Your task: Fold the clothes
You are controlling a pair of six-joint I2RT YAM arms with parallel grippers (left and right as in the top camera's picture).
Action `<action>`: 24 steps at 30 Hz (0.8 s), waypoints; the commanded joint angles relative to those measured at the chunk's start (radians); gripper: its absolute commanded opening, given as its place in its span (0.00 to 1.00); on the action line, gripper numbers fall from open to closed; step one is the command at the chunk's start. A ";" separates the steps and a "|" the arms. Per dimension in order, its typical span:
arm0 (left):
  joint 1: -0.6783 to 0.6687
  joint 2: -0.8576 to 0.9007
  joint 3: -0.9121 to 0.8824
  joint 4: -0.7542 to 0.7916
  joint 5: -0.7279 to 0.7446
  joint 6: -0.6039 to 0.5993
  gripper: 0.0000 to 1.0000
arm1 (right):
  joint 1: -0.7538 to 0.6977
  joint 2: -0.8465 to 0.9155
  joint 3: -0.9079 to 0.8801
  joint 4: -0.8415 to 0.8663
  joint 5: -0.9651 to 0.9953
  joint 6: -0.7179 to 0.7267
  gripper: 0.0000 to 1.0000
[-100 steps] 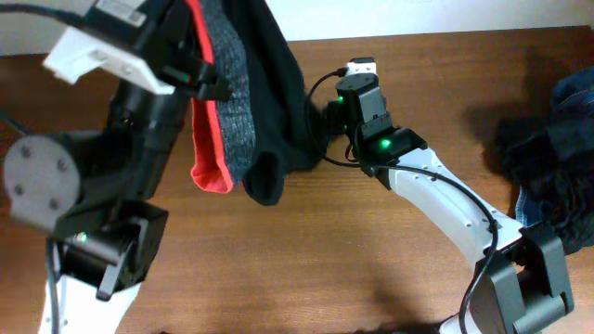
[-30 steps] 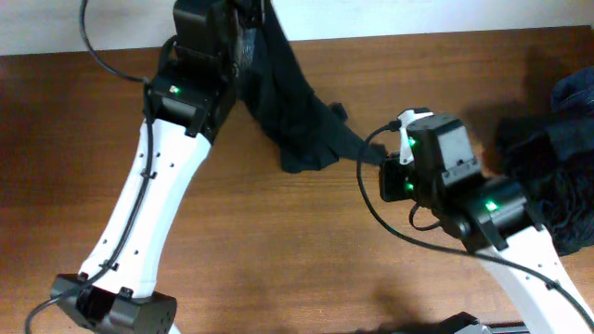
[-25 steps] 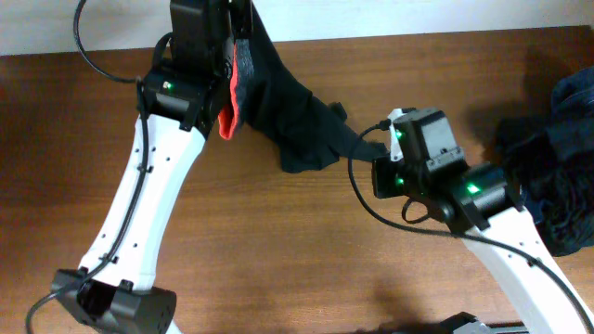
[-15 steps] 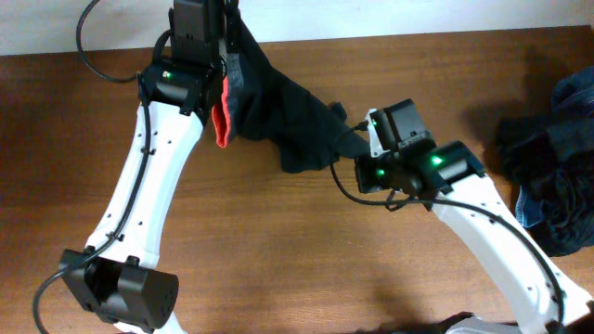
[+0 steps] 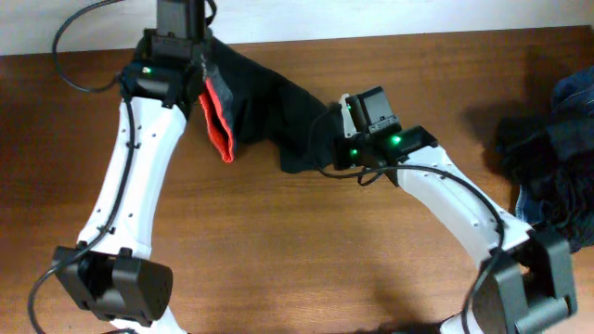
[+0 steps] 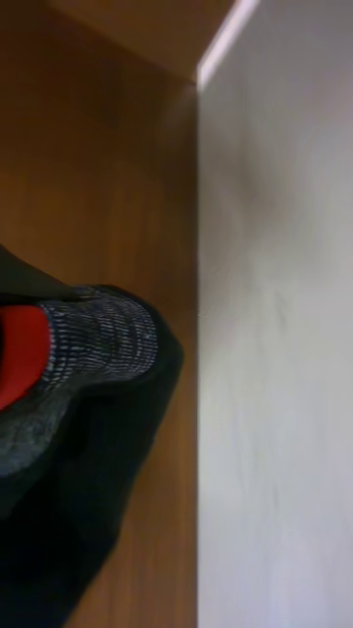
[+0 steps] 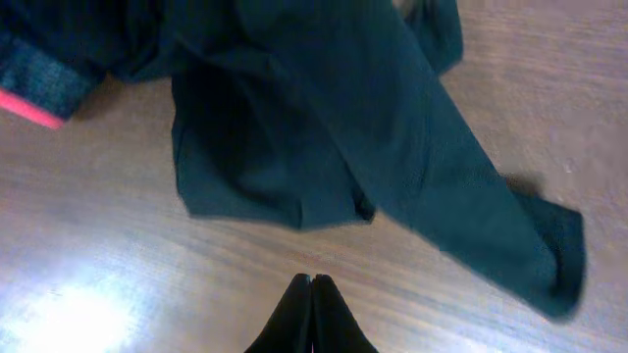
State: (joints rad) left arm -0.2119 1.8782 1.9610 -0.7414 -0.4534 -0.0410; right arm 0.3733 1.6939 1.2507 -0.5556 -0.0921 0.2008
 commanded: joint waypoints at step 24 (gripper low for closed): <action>0.205 0.174 0.016 -0.130 0.068 0.011 0.01 | -0.007 0.155 0.005 0.258 -0.002 -0.014 0.04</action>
State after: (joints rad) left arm -0.0071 2.0144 1.9610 -0.8684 -0.4145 -0.0414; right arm 0.3733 1.8412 1.2510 -0.3073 -0.0959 0.1978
